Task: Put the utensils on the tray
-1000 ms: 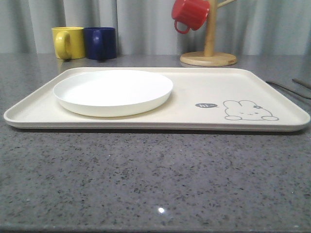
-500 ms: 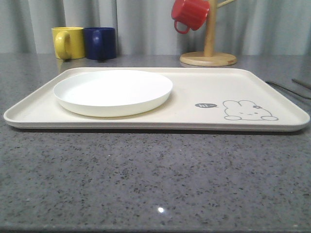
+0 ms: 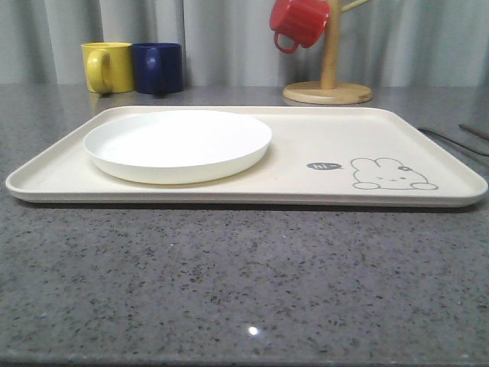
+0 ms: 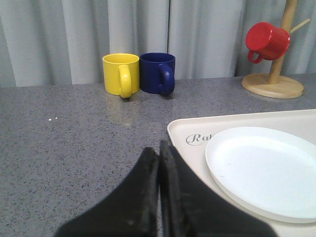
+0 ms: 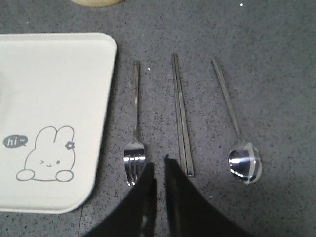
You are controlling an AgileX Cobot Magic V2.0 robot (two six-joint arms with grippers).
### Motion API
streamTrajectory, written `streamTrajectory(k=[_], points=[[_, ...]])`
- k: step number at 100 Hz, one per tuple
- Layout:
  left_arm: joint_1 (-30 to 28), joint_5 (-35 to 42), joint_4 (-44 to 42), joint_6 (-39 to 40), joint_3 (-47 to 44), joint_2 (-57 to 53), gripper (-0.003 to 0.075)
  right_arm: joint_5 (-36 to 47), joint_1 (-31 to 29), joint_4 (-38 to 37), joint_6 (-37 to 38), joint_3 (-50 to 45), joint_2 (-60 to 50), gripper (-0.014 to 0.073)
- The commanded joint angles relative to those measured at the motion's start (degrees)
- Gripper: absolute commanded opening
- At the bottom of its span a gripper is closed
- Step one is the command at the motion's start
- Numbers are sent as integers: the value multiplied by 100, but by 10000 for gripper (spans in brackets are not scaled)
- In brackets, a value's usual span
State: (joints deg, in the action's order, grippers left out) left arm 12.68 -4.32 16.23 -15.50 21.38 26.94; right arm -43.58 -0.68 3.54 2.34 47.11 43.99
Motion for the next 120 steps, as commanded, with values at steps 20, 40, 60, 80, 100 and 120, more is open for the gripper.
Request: streamTrajectory(k=[20, 40, 60, 80, 100, 120], points=[[21, 486, 11, -2, 161, 29, -17, 81, -22, 142, -25, 204, 20, 446], [21, 486, 11, -2, 161, 29, -17, 166, 124, 552, -339, 405, 556, 446], [21, 486, 11, -2, 161, 29, -17, 242, 479, 561, -359, 844, 1647, 446], [21, 486, 11, -2, 161, 29, -17, 416, 485, 512, -359, 1259, 2598, 446], [21, 486, 11, -2, 161, 29, -17, 541, 485, 332, -359, 1467, 3252, 446], [21, 486, 11, -2, 161, 29, -17, 735, 485, 236, -359, 1472, 3619, 444]])
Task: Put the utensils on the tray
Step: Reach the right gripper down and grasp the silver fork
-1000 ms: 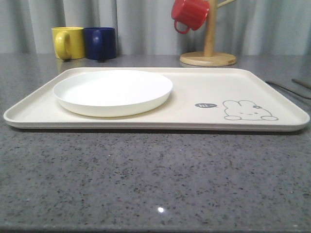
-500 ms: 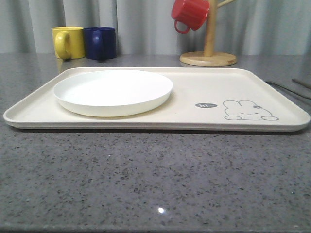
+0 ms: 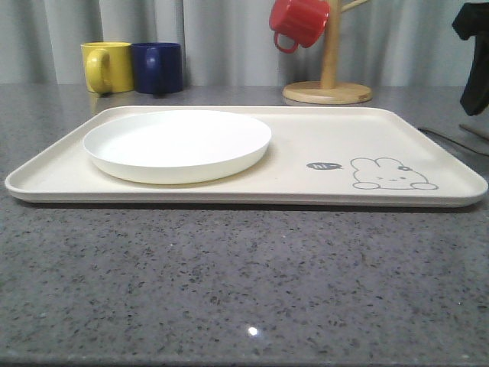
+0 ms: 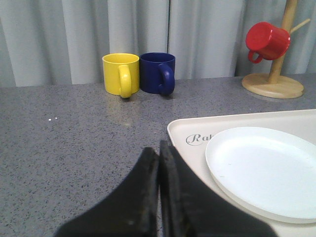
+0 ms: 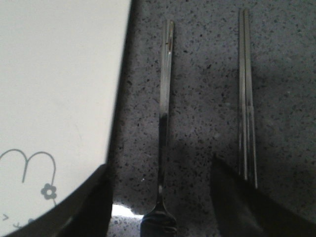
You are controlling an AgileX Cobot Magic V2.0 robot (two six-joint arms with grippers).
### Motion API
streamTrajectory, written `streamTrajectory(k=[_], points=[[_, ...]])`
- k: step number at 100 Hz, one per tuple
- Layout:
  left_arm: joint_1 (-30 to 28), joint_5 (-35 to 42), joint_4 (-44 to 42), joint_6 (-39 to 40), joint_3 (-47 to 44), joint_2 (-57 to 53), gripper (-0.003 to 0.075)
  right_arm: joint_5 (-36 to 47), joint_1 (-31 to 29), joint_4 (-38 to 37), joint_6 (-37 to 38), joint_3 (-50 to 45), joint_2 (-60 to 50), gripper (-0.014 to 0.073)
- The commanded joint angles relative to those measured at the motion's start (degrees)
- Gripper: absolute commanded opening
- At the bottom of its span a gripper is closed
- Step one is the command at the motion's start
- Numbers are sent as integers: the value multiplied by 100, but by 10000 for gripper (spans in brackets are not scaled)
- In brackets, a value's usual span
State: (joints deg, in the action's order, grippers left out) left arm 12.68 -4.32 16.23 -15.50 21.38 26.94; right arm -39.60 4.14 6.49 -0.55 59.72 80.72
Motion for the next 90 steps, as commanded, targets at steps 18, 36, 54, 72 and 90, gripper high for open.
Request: streamTrajectory(k=[18, 36, 54, 72, 90], points=[[21, 486, 11, -2, 161, 29, -17, 380, 2, -58, -69, 211, 141, 444], [21, 486, 11, -2, 161, 29, -17, 385, 2, -58, -69, 211, 389, 444], [21, 486, 11, -2, 161, 29, -17, 375, 2, -58, -69, 211, 521, 427], [21, 486, 11, -2, 161, 29, -17, 318, 2, -58, -69, 211, 557, 250], [21, 486, 11, -2, 161, 29, -17, 284, 2, -58, -69, 211, 571, 50]])
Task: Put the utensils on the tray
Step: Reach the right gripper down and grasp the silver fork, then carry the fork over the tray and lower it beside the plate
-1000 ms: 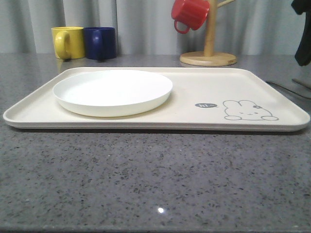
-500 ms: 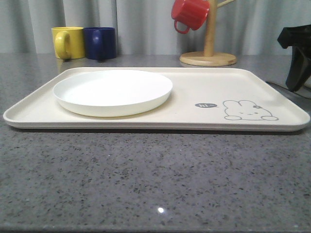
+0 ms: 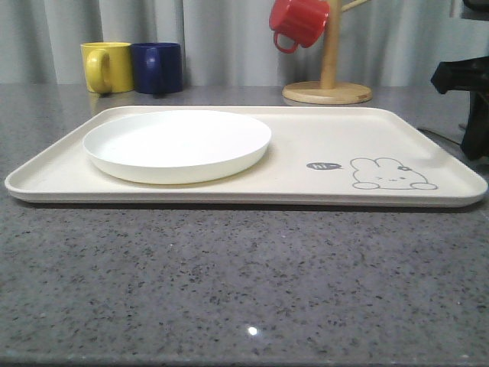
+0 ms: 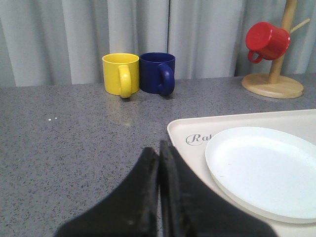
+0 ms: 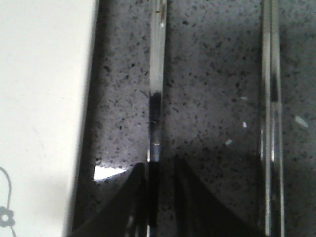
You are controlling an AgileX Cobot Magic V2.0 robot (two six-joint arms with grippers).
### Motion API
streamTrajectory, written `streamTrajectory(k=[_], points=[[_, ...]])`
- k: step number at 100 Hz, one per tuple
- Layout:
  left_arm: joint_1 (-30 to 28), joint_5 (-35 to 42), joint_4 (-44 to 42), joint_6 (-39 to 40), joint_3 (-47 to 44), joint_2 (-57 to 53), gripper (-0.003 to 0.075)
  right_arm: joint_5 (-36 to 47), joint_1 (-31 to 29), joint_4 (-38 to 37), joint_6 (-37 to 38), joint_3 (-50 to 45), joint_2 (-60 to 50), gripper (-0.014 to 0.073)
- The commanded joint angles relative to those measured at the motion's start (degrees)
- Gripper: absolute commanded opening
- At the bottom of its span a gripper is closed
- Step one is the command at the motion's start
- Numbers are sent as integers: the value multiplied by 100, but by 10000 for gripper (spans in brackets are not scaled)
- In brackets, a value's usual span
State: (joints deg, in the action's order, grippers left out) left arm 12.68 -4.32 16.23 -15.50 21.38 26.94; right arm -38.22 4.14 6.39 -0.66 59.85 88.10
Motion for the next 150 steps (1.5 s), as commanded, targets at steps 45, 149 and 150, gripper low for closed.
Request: streamTrajectory(k=[45, 149, 150], points=[[21, 486, 11, -2, 161, 29, -17, -410, 30, 42, 185, 755, -591, -17], [21, 486, 11, -2, 161, 29, -17, 228, 2888, -2286, 4993, 1281, 201, -17], [21, 486, 11, -2, 161, 29, -17, 245, 2889, -2286, 5017, 1281, 209, -17]])
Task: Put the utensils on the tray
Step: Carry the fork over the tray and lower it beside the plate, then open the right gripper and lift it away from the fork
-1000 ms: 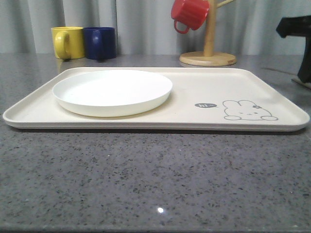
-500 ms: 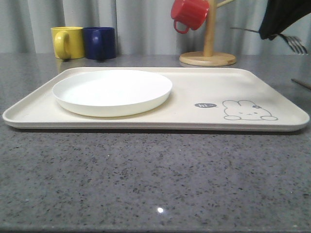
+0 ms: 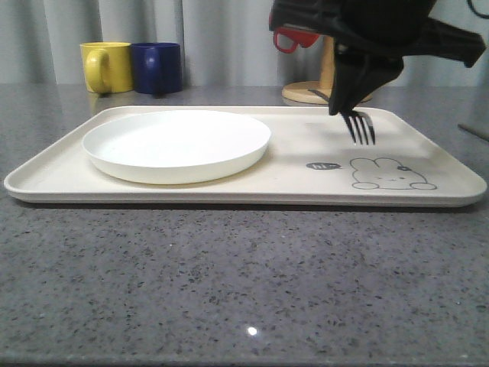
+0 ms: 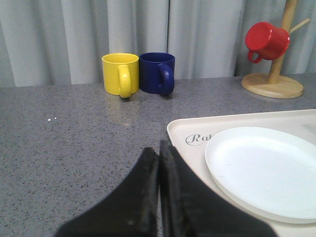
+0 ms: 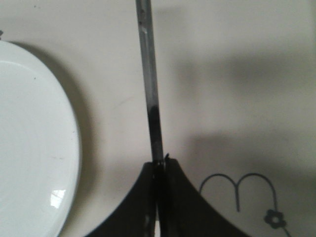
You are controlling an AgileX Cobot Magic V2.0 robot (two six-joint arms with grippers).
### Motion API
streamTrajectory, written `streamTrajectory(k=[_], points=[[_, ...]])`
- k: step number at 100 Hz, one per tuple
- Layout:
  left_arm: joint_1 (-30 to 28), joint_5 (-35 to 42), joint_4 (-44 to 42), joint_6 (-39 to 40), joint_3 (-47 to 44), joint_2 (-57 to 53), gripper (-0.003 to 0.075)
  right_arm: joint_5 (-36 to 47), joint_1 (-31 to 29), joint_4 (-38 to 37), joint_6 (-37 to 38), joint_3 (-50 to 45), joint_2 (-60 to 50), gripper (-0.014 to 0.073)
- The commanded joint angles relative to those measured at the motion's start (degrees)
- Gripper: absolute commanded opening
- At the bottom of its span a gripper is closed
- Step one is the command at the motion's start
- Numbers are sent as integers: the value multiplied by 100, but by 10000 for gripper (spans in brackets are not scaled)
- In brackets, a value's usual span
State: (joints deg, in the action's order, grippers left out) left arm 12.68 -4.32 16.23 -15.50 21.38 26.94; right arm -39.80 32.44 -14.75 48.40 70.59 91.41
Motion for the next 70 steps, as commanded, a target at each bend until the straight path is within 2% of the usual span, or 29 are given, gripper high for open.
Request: streamTrajectory(k=[1, 49, 58, 70], points=[[21, 486, 11, -2, 161, 29, -17, 409, 73, -172, 118, 206, -102, -17], [21, 486, 11, -2, 161, 29, -17, 567, 94, -165, 264, 206, 333, -8], [21, 486, 11, -2, 161, 29, -17, 567, 94, -164, 264, 206, 333, 36], [21, 486, 11, -2, 161, 29, -17, 567, 94, -164, 264, 206, 333, 149]])
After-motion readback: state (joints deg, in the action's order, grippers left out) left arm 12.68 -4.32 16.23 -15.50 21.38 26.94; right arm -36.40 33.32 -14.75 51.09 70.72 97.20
